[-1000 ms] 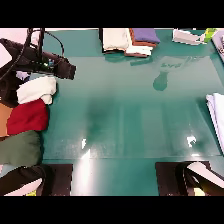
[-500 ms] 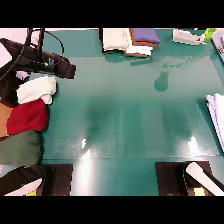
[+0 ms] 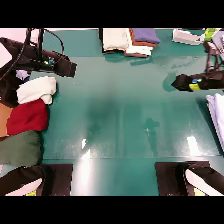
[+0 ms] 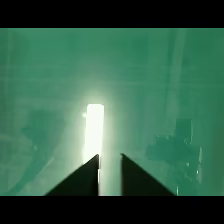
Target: Fold the shirts.
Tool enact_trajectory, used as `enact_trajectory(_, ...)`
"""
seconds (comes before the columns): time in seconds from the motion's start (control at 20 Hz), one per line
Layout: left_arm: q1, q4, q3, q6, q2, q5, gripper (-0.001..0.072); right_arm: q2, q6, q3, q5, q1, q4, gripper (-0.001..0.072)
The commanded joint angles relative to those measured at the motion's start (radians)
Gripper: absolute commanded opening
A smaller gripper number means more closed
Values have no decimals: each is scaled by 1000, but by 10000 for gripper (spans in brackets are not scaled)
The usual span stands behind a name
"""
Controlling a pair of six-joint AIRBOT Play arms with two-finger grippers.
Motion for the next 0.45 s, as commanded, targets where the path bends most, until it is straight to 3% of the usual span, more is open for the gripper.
enact_trajectory(0.0, 0, 1, 0, 0, -1, 5, 26, -16, -1, 0, -32, 98, 3, 23)
enact_trajectory(0.4, 0, 1, 0, 0, -1, 6, 26, -23, 0, 0, -6, 98, 4, 22)
